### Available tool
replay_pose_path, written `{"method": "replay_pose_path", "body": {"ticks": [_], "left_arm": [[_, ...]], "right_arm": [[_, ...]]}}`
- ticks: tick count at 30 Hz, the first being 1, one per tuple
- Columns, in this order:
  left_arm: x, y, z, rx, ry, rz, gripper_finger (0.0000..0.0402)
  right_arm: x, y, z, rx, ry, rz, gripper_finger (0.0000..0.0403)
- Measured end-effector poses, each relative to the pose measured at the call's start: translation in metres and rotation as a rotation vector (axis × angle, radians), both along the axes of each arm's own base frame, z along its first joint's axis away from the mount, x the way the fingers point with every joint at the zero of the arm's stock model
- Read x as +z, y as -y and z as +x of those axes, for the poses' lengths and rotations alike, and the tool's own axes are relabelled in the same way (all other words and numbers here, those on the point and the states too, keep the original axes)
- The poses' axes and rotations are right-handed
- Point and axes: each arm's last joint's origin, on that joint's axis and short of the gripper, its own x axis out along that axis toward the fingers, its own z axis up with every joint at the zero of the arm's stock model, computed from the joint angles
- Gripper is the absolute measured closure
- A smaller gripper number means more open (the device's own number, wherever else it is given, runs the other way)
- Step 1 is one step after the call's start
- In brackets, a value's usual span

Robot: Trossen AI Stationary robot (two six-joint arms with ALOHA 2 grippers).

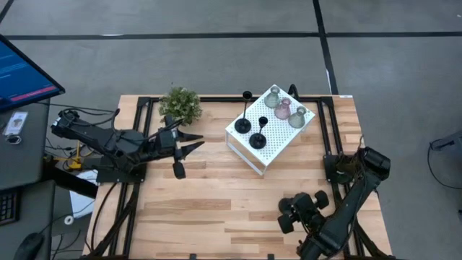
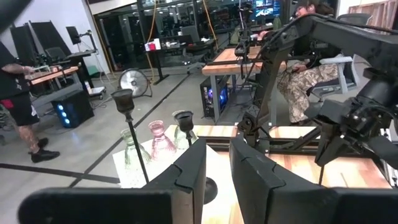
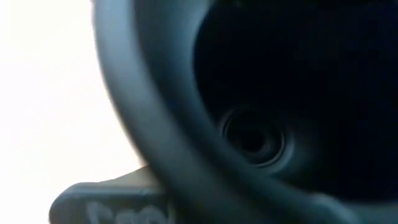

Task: Pick & Place candle stick holders
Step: Put the black candle holder on the shelf aligned with the other black candle holders

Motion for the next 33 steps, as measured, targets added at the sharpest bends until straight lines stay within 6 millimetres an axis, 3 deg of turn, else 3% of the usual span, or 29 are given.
{"method": "replay_pose_path", "body": {"ticks": [6, 13, 20, 25, 33], "left_arm": [[0.004, -0.003, -0.006, 0.019, 0.021, -0.010, 0.0330], [0.011, -0.009, -0.017, 0.025, 0.058, -0.036, 0.0330], [0.016, -0.013, -0.026, 0.024, 0.093, -0.071, 0.0330], [0.017, -0.014, -0.028, 0.023, 0.106, -0.101, 0.0330], [0.016, -0.014, -0.028, 0.022, 0.113, -0.126, 0.0330]], "right_arm": [[0.042, 0.024, 0.021, 0.037, 0.051, 0.013, 0.0398], [0.097, 0.081, 0.039, 0.079, 0.097, -0.058, 0.0398], [0.145, 0.133, 0.041, 0.131, 0.071, -0.134, 0.0398], [0.153, 0.158, 0.042, 0.130, 0.012, -0.147, 0.0398], [0.143, 0.162, 0.053, 0.157, -0.082, -0.076, 0.0398]]}}
